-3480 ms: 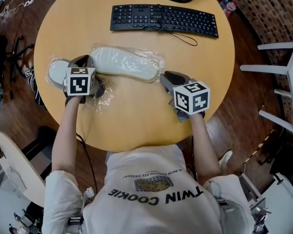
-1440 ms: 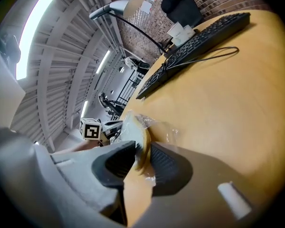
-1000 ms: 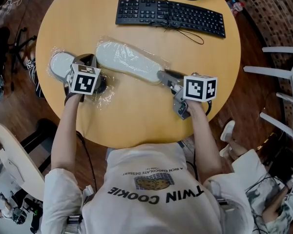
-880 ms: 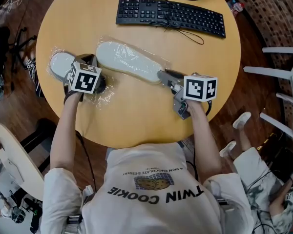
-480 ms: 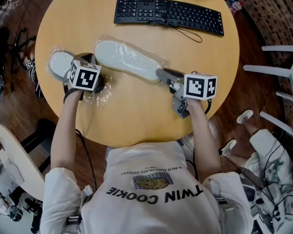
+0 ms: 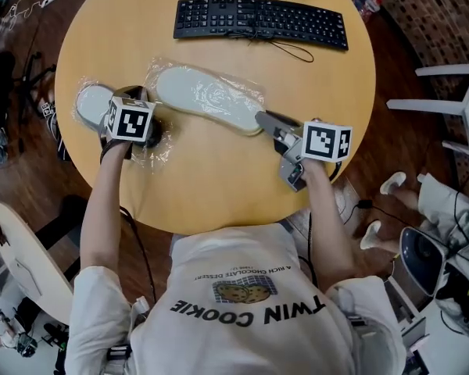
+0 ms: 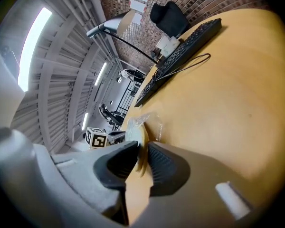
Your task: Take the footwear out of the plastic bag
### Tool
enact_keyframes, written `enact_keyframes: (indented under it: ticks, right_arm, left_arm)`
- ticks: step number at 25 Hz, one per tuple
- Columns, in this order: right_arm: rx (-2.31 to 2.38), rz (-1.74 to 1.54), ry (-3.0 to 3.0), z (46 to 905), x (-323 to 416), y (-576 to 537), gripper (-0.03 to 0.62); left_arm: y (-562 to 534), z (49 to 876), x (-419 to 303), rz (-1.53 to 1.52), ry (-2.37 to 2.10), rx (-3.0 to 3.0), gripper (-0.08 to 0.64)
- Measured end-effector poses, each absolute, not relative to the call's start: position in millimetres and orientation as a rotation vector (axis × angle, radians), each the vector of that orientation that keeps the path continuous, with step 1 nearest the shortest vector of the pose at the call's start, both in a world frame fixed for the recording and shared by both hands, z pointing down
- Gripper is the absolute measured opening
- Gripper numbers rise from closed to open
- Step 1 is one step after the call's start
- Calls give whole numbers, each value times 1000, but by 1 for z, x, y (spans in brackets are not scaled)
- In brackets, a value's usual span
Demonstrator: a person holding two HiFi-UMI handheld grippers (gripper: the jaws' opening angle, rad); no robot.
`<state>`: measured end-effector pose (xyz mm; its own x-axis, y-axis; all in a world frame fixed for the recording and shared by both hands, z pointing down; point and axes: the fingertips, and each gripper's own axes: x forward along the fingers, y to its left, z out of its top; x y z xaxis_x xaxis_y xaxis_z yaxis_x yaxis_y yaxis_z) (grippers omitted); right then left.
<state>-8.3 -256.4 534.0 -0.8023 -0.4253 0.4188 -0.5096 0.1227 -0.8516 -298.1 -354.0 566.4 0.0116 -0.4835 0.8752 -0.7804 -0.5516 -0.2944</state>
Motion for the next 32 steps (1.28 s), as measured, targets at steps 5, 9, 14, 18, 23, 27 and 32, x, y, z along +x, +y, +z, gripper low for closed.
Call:
enact_keyframes:
  ticks: [5, 9, 14, 18, 23, 27, 32]
  right_arm:
    - [978, 1800, -2317, 528, 8, -245, 67]
    - [1009, 1786, -2304, 528, 22, -240, 67]
    - [1027, 1796, -2317, 528, 41, -228, 67]
    - [1061, 1787, -2302, 530, 56, -220, 67]
    - [1086, 1755, -2306, 526, 75, -211, 67]
    - [1103, 1752, -2296, 524, 91, -201, 67]
    - [1092, 1744, -2340, 517, 112, -192, 67]
  left_arm:
    - [-351, 564, -293, 1545, -1326, 2026, 0]
    - [-352, 563, -294, 1540, -1345, 2022, 0]
    - [-350, 565, -292, 1539, -1353, 2015, 0]
    - [-351, 565, -292, 1541, -1380, 2009, 0]
    - [-351, 563, -293, 1530, -1410, 1995, 0]
    - [-350, 562, -293, 1522, -1429, 1986, 0]
    - [-351, 563, -291, 1528, -1441, 1978, 0]
